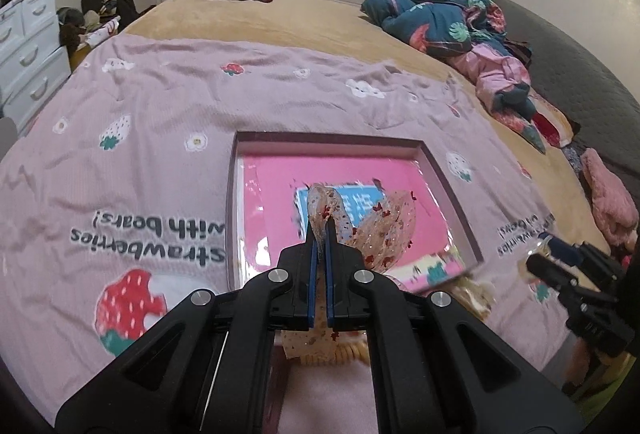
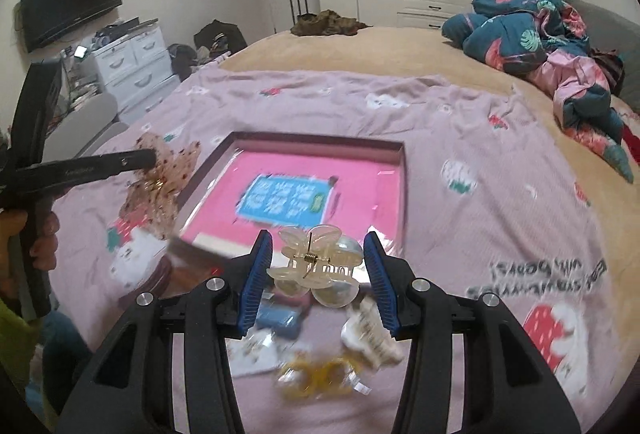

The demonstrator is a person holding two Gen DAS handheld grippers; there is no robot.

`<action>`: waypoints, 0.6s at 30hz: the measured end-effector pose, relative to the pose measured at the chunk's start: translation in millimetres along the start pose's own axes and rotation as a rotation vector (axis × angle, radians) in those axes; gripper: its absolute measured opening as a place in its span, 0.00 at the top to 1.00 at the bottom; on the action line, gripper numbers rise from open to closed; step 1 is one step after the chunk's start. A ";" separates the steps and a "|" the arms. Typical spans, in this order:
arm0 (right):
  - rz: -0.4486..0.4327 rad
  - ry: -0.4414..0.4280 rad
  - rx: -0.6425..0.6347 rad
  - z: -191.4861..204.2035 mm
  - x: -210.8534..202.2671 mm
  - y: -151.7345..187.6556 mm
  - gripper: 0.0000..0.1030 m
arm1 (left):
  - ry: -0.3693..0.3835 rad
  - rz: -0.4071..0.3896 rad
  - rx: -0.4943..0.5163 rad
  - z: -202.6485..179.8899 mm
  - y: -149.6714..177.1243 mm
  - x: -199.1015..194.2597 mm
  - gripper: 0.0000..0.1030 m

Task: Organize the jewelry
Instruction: 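Carry the bow into the tray with left tool while right tool grasps pearl claw clip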

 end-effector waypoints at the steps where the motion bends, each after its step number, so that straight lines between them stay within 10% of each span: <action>1: 0.000 0.003 0.002 -4.3 4.3 -4.9 0.55 | -0.005 0.003 0.000 0.7 -2.7 5.5 1.00; 18: 0.121 -0.001 0.022 -36.3 100.6 -10.6 0.55 | -0.054 0.105 0.010 4.8 5.6 92.2 1.00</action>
Point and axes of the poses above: each gripper's, at about its wrist camera, not at the fingertips, and x roughly the way its jaws point, z to its left, y to its underside, the point moved 8 cm from there along x, roughly the way its jaws point, and after that the axes turned 9 degrees about -y, right-handed, at the moved point
